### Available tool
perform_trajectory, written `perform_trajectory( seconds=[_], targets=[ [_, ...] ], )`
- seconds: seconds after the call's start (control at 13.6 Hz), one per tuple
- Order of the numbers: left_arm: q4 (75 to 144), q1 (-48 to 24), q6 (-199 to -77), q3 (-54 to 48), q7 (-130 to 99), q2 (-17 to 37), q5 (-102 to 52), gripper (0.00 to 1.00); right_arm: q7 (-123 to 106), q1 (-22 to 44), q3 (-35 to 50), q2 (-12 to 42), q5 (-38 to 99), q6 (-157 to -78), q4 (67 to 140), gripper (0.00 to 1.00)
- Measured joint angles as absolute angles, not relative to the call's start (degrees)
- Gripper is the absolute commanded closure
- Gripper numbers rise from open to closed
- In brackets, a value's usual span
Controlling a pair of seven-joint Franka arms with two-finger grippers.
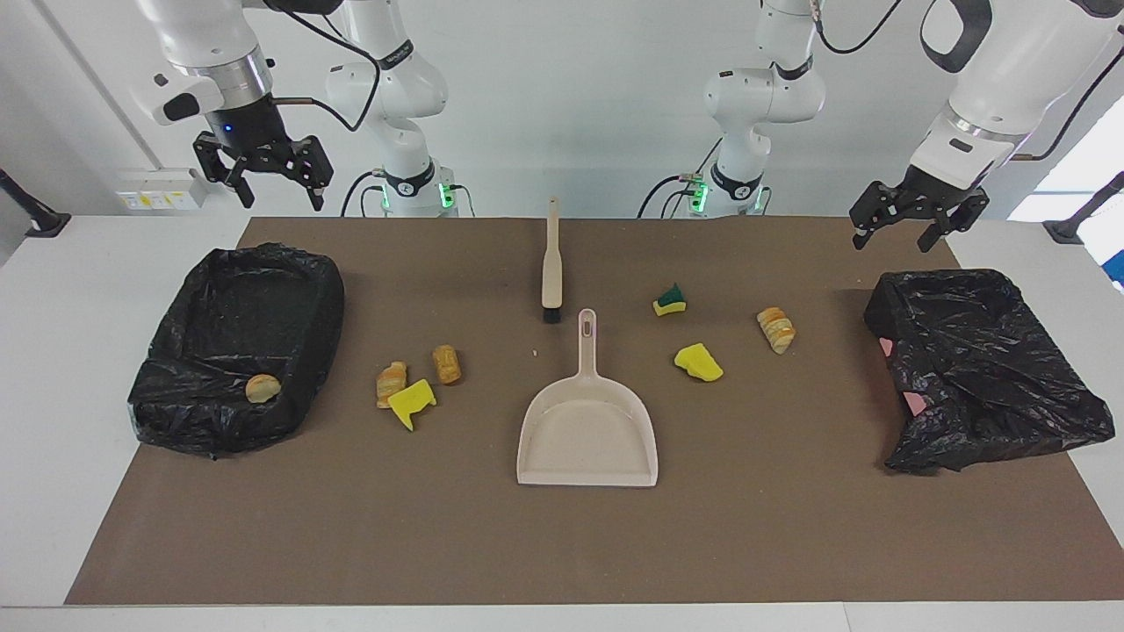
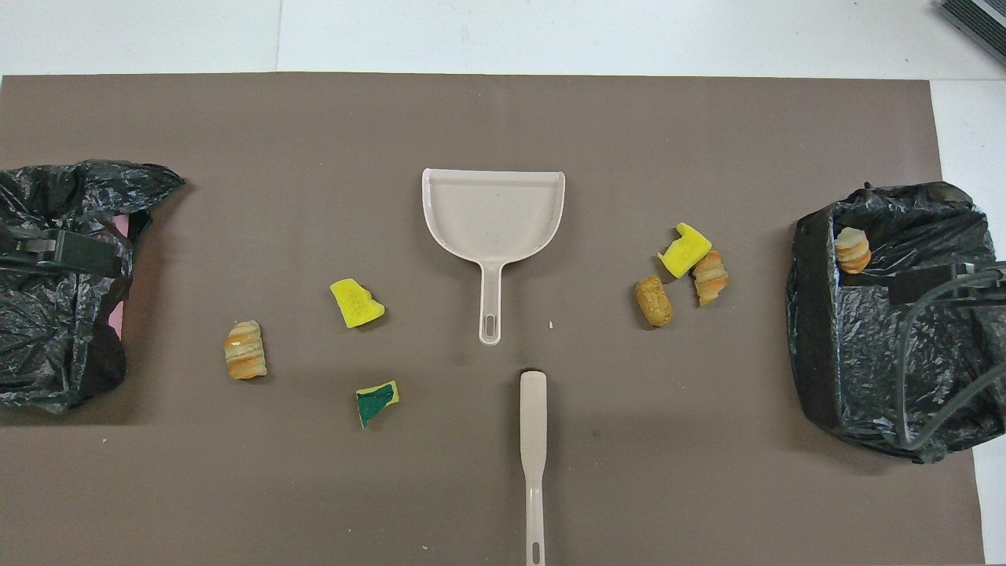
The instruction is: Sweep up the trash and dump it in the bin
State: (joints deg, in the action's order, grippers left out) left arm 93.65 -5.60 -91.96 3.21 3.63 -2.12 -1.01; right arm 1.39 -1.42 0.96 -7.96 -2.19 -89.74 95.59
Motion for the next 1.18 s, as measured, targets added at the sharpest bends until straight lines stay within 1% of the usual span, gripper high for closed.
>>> perform_trajectory(
  seconds=[0.44,0.74,1.03,1.18],
  targets=[
    [95.30,-5.62,-91.98,3.08,11.55,-2.11,-1.01,0.00,1.39,-1.42,0.96,-8.10,-2.19,-89.74,95.80,0.00],
    [96.71,-5.70,-91.90,2.57,12.79,-2.32,-3.07,0.00,1.39,-1.51,0.95,-8.29,-2.19,-89.74,95.99,0.00],
    [101.74,-5.71,-92.31,2.51,13.54,-3.78,-6.38,0.00,1.39,-1.64,0.95,-8.30,-2.19,-89.74,96.14,0.00],
    [105.72,-5.81,-94.63,2.38,13.71,-5.45,-7.80,0.00,1.39,-1.68,0.95,-8.30,-2.19,-89.74,96.19,0.00]
  ],
)
